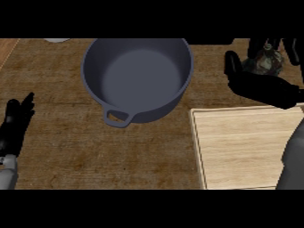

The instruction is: Pick the eggplant from the tray and place it in the pot

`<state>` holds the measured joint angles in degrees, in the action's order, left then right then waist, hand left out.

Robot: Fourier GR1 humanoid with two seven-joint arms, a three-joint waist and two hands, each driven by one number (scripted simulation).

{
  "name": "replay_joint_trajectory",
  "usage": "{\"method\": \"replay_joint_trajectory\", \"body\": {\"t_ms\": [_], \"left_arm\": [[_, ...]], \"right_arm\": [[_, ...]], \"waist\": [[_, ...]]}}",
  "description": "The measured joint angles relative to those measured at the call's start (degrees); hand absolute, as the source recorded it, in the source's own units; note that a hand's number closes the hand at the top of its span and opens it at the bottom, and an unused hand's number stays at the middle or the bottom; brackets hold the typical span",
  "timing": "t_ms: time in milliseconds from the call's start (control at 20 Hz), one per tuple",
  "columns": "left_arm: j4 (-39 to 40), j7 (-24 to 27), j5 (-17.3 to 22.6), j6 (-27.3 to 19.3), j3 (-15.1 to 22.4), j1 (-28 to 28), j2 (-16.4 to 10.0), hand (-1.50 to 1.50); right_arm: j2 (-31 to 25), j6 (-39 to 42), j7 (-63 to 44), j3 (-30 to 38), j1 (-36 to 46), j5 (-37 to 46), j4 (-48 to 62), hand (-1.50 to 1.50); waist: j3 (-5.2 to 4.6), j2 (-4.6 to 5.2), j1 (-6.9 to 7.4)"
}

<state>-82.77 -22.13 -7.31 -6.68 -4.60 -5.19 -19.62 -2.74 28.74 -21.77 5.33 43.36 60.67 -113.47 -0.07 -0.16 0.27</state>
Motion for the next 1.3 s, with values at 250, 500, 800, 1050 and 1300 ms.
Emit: {"method": "replay_joint_trajectory", "body": {"t_ms": [250, 500, 800, 1050, 1300], "left_arm": [[-0.1, -0.5, -0.2, 0.8, -0.4, -0.8, -0.3, 0.00], [0.6, -0.3, -0.3, 1.3, -0.6, -1.9, -0.1, 0.00], [0.8, 0.1, -1.2, 1.1, -0.4, -1.7, 0.7, 0.00], [1.1, 0.7, -1.1, 1.7, -0.8, -1.7, 0.7, 0.00], [1.3, 0.5, -1.8, 1.6, -0.1, -2.5, 1.6, 0.00]], "right_arm": [[1.8, 0.1, -7.3, -2.1, 10.4, -1.3, 9.8, 1.50], [2.5, -5.4, -13.8, -6.3, 17.0, -4.1, 21.9, 1.50], [2.7, -12.2, -14.2, -9.0, 21.6, -7.7, 36.8, 1.50], [2.7, -17.1, -13.2, -10.5, 23.4, -12.3, 48.4, 1.50], [2.7, -24.0, -13.7, -13.6, 24.2, -20.3, 58.3, -1.50]], "waist": [[-0.02, 0.11, 0.47], [0.00, 0.26, 0.88], [0.01, 0.36, 1.09], [0.01, 0.49, 1.45], [0.02, 0.61, 2.05]]}}
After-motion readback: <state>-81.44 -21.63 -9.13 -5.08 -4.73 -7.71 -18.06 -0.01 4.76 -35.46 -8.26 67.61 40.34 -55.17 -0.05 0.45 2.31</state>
